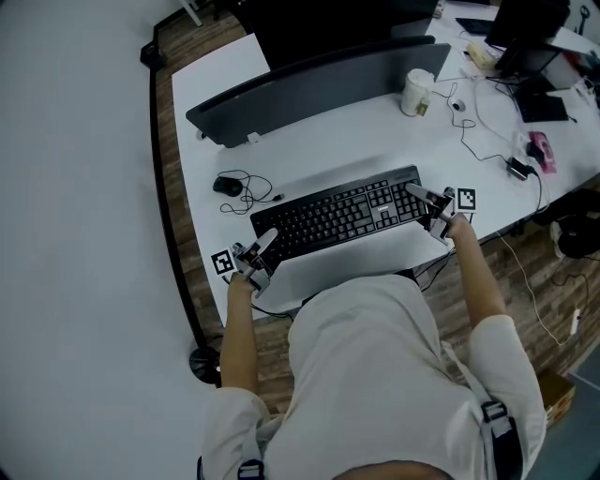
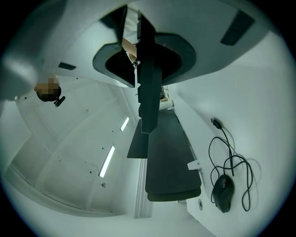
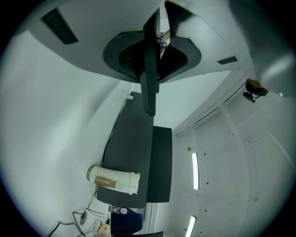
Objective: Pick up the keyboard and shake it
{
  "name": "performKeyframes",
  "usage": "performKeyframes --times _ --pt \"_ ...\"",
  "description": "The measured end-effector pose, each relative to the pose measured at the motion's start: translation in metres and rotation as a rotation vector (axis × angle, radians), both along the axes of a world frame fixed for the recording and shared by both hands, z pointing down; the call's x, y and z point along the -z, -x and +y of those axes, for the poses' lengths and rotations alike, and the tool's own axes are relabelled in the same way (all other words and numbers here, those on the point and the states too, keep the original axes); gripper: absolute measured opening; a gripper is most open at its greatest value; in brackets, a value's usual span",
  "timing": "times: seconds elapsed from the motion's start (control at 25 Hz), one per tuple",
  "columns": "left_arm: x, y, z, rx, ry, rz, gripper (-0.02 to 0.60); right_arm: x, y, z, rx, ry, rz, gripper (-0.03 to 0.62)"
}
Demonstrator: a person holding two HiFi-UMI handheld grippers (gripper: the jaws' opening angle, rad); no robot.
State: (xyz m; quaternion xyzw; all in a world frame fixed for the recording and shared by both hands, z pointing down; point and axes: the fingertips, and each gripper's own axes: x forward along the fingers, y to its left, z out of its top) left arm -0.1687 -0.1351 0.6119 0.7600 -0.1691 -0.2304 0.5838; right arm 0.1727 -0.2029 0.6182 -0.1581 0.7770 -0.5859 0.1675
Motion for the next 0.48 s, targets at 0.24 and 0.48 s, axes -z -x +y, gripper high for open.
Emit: performKeyframes --times 0.24,0.48 --pt "-0.009 0.001 -0.002 0.006 0.037 -0.024 0.1 0.003 0.001 0.002 0.01 0.011 -0.036 0.118" --pt "-0.007 0.001 -0.004 -0.007 0.013 -0.016 0.1 0.017 -0.001 0.007 0.029 -0.018 -0.134 0.175"
